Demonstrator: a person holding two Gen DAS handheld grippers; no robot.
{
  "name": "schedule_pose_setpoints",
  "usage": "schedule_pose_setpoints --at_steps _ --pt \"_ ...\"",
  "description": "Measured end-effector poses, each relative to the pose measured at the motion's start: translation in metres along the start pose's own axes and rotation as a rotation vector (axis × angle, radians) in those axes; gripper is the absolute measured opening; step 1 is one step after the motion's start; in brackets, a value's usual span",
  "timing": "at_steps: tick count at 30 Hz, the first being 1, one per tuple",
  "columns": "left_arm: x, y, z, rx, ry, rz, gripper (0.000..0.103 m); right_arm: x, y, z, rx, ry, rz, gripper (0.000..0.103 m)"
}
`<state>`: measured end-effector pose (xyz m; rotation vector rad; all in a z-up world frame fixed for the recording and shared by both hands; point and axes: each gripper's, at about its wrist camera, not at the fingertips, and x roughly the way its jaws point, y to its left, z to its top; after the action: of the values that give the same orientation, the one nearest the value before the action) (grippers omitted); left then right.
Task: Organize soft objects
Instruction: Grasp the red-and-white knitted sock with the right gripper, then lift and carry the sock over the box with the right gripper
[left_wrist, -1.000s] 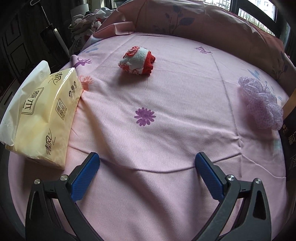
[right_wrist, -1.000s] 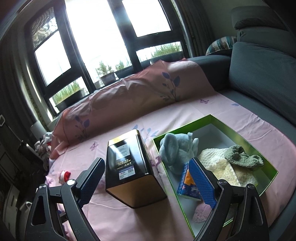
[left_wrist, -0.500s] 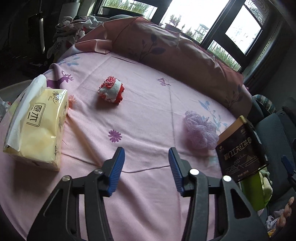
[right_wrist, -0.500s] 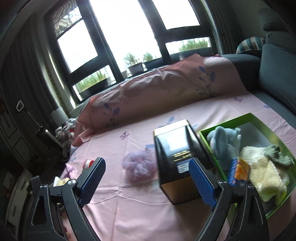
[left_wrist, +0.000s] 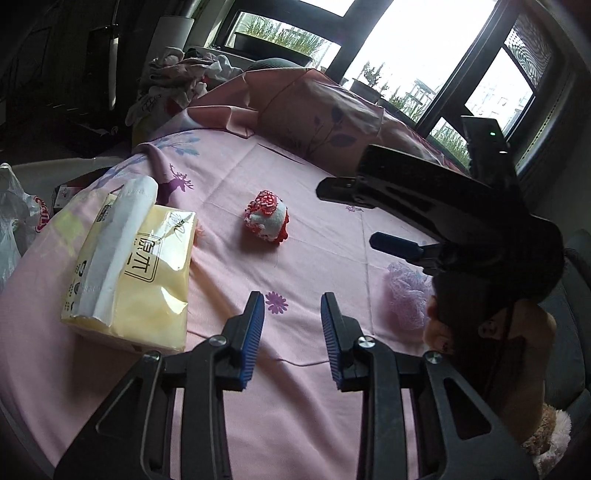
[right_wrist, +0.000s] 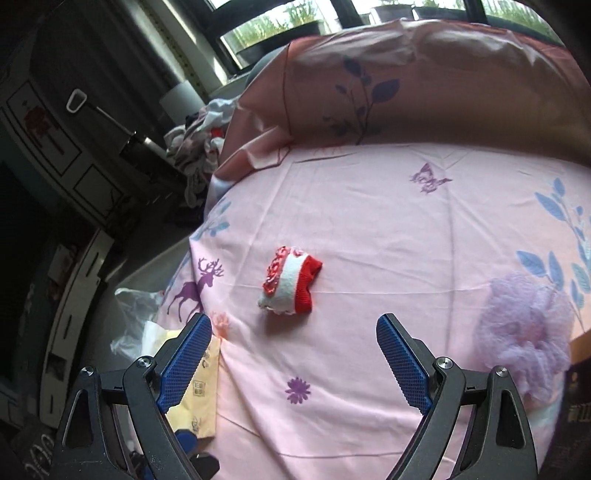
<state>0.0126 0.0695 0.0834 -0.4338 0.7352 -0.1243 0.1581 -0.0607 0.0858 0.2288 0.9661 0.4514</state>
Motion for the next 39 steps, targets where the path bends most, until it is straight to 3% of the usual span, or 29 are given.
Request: schedule_pose_setpoints --at_steps 4,8,11,13,17,23,29,34,39 --pt "-0.003 0.011 0.004 -0.028 -0.007 0.002 0.029 0.051 0.001 0.011 0.029 0.073 0.042 0.088" --pt "0.001 0.018 0.004 -0.044 0.005 0.007 0.029 0.087 -0.003 0.015 0.062 0.124 0.025 0.074" --pt "0.003 0.019 0.005 -0.045 0.015 0.004 0.029 0.101 -0.008 0.011 0.077 0.143 0.006 0.048" --pt "0.004 0.02 0.006 -0.049 0.018 -0.004 0.029 0.096 -0.012 0.007 0.089 0.121 0.052 0.04" --pt "0.005 0.019 0.005 -0.048 0.026 -0.021 0.029 0.077 -0.021 -0.002 0.108 0.118 0.08 0.037" --pt "0.009 0.003 -0.001 -0.003 0.034 -0.032 0.029 0.014 -0.038 -0.03 0.158 0.066 0.18 0.037" --pt "0.009 -0.032 -0.014 0.07 0.055 -0.199 0.029 -0.043 -0.043 -0.059 0.181 0.02 0.248 0.037" --pt "0.002 -0.059 -0.022 0.148 0.041 -0.291 0.029 -0.083 -0.052 -0.085 0.205 -0.031 0.282 0.037" --pt "-0.005 -0.081 -0.031 0.216 0.057 -0.418 0.027 -0.122 -0.069 -0.105 0.199 -0.134 0.286 0.037"
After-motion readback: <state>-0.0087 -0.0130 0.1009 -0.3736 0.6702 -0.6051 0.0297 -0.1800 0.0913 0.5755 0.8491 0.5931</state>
